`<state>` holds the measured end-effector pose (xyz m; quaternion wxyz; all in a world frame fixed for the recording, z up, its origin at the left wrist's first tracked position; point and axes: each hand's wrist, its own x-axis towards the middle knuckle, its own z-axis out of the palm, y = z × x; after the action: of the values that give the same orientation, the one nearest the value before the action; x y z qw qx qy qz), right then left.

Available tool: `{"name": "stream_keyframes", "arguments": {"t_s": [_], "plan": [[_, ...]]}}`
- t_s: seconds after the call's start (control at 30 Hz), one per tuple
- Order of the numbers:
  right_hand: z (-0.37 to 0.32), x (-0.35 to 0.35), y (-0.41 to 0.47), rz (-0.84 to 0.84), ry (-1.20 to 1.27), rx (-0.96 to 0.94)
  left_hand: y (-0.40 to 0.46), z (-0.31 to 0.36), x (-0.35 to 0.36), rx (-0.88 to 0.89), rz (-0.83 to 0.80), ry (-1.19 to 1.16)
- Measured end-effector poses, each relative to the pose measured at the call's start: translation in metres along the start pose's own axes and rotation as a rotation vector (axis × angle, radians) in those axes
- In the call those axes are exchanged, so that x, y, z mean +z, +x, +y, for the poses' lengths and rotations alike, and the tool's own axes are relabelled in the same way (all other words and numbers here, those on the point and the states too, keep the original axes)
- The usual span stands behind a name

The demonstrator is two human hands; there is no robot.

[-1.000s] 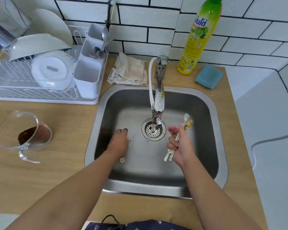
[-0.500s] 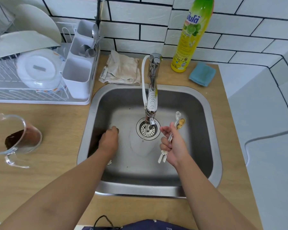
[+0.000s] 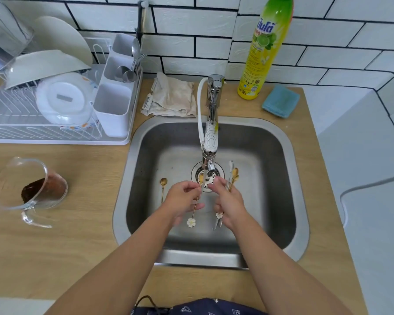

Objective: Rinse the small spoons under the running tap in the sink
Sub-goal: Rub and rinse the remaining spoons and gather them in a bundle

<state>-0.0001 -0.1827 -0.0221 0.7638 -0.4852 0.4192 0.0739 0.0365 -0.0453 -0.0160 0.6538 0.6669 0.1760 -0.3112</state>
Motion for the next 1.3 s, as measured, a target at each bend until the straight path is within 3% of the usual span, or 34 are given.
{"name": "stream_keyframes", "arguments": {"t_s": [0.17, 0.4, 0.53, 0.7, 0.8, 0.97, 1.17, 1.3], "plan": [[0.004, 0.011, -0.003, -0.083, -0.061, -0.073, -0.009, -0.002, 0.008, -0.007, -0.010, -0.044], [0.001, 0.021, 0.004, -0.020, -0.332, -0.268, -0.014, -0.003, 0.002, -0.004, 0.028, 0.006], [0.010, 0.019, 0.002, -0.145, -0.367, -0.272, -0.010, -0.004, -0.003, -0.033, 0.041, 0.059], [0.006, 0.021, 0.001, -0.095, -0.265, -0.185, -0.011, -0.003, -0.001, -0.024, -0.034, 0.062], [0.003, 0.018, 0.000, -0.210, -0.219, -0.087, -0.012, 0.000, 0.001, -0.016, -0.032, 0.091], [-0.001, 0.003, 0.004, -0.355, -0.187, -0.086, -0.016, 0.010, -0.004, -0.029, -0.121, 0.028], [-0.004, 0.004, 0.006, -0.167, -0.252, -0.089, -0.020, 0.013, -0.010, -0.025, -0.153, 0.210], [-0.003, 0.008, 0.005, -0.278, -0.247, -0.098, -0.022, 0.008, -0.007, -0.005, -0.161, 0.236]]}}
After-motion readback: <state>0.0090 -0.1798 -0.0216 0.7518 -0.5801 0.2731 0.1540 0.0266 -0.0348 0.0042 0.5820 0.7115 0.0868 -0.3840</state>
